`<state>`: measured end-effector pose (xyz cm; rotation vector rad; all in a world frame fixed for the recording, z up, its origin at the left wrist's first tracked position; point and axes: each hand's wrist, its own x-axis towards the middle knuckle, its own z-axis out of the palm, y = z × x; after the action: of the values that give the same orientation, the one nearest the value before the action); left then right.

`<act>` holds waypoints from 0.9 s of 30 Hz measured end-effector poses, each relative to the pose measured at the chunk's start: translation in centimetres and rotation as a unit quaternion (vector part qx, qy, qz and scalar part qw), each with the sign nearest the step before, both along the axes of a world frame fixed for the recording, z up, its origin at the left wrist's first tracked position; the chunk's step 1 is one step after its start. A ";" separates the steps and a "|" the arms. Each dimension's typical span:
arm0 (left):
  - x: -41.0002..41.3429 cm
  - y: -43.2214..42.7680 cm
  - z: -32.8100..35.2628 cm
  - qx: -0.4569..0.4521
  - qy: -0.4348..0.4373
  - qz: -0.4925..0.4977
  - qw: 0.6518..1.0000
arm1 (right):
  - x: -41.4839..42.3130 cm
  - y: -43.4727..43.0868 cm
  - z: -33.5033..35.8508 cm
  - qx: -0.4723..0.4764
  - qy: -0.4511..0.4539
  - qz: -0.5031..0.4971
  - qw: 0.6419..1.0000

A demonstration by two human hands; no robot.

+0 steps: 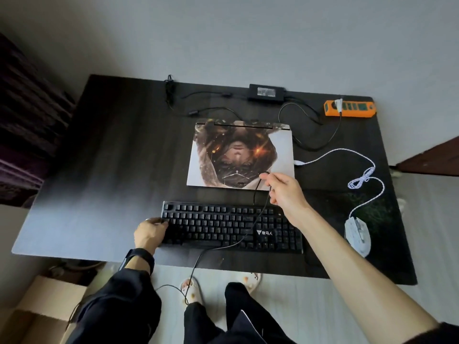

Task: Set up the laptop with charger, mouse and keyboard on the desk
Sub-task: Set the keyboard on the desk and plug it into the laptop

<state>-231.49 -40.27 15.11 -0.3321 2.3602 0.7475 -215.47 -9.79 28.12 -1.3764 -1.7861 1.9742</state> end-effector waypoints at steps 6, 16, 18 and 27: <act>2.0 0.6 0.2 0.020 -0.001 0.010 1.000 | 0.9 0.4 -0.5 -0.014 -0.009 -0.032 0.999; 1.8 0.6 0.5 0.139 -0.041 0.062 0.988 | 2.7 -1.2 -0.1 0.000 -0.017 -0.016 1.000; 1.6 0.9 0.5 0.168 -0.048 0.074 0.982 | 2.9 -1.9 -0.3 0.004 -0.022 -0.010 1.000; 2.5 1.0 1.1 0.205 -0.047 0.043 0.977 | 7.9 -4.4 -6.3 0.186 -0.257 0.015 0.948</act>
<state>-228.98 -39.24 16.21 -0.2831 2.0505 1.2055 -207.52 -14.20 21.81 -1.8347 -2.2482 1.2500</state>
